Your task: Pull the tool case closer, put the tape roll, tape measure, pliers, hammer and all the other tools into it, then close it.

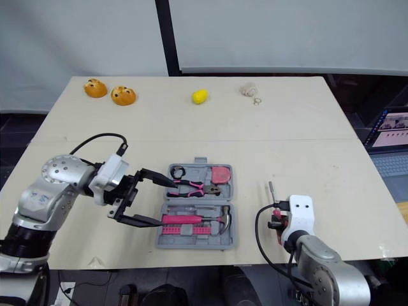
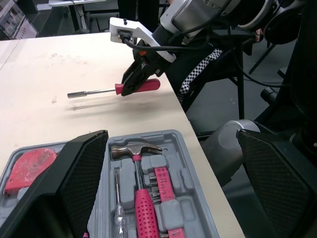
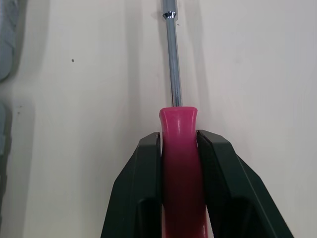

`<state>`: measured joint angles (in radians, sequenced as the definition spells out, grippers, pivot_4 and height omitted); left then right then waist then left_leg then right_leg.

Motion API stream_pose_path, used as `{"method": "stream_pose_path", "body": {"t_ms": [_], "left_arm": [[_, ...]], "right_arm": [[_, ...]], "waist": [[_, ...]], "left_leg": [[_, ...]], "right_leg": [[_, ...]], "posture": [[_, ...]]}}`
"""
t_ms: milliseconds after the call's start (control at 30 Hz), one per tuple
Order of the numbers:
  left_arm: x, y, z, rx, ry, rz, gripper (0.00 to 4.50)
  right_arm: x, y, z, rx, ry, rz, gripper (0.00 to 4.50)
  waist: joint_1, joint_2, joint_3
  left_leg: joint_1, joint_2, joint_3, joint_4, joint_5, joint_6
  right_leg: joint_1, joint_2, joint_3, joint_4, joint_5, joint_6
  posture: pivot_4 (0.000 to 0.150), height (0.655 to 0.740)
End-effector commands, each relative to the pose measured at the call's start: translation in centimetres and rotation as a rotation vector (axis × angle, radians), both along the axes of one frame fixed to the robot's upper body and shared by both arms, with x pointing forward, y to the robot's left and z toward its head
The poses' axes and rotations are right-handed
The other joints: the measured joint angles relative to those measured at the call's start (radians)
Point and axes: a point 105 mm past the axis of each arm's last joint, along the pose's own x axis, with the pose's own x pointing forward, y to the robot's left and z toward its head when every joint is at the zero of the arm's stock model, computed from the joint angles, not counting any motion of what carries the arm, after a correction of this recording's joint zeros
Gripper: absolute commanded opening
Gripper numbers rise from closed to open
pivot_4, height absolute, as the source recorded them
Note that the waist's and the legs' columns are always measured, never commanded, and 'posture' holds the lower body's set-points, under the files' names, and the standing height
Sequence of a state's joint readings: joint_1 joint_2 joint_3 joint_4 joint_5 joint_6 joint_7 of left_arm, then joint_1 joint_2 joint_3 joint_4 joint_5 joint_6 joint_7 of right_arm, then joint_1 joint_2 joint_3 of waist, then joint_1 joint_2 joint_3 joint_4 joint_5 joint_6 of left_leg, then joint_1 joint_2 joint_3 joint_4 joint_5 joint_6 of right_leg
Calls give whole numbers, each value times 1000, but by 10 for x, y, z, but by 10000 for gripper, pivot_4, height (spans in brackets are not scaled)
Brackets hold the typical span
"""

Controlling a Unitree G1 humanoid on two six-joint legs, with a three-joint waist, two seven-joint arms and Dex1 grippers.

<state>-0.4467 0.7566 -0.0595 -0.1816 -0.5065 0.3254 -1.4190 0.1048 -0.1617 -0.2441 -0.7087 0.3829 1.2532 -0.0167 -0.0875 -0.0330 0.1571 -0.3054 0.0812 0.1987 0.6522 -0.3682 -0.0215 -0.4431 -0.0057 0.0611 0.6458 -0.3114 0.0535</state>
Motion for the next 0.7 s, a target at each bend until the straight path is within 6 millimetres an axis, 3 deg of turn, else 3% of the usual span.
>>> {"method": "stream_pose_path", "body": {"t_ms": [33, 300, 500, 567, 700], "left_arm": [[0, -2, 2, -6, -18, -12, 45000], [3, 0, 3, -4, -30, -1, 45000], [2, 0, 3, -9, -32, 10, 45000], [2, 3, 2, -9, -32, 24, 45000], [1, 11, 0, 0, -26, 60, 45000]], "right_arm": [[3, -5, -4, -27, 0, -31, 5836], [4, -6, -10, -47, 12, 20, 5836], [3, -13, 32, -150, -69, 178, 34360], [-2, -6, 54, -159, -68, 387, 42812], [-13, -2, 67, -246, 27, 742, 44025]], "waist": [[0, 0, 0], [0, 0, 0], [0, 1, 1], [0, 1, 1], [1, 2, 3]], "left_leg": [[0, 0, 0, 0, 0, 0], [0, -1, 0, -1, 0, 1], [0, -1, 0, 0, 1, 2], [0, -1, -1, 0, 1, 1], [0, -2, 0, -1, 1, 3]], "right_leg": [[0, 0, 0, 0, 0, 0], [0, 0, 0, -1, 0, 0], [0, -1, 1, -1, 1, 1], [0, 0, 1, -1, 1, 1], [0, -1, 1, -2, 1, 1]], "posture": [[1500, 7400], [1500, 7400], [1500, 7400], [1500, 7400], [1500, 7400]]}}
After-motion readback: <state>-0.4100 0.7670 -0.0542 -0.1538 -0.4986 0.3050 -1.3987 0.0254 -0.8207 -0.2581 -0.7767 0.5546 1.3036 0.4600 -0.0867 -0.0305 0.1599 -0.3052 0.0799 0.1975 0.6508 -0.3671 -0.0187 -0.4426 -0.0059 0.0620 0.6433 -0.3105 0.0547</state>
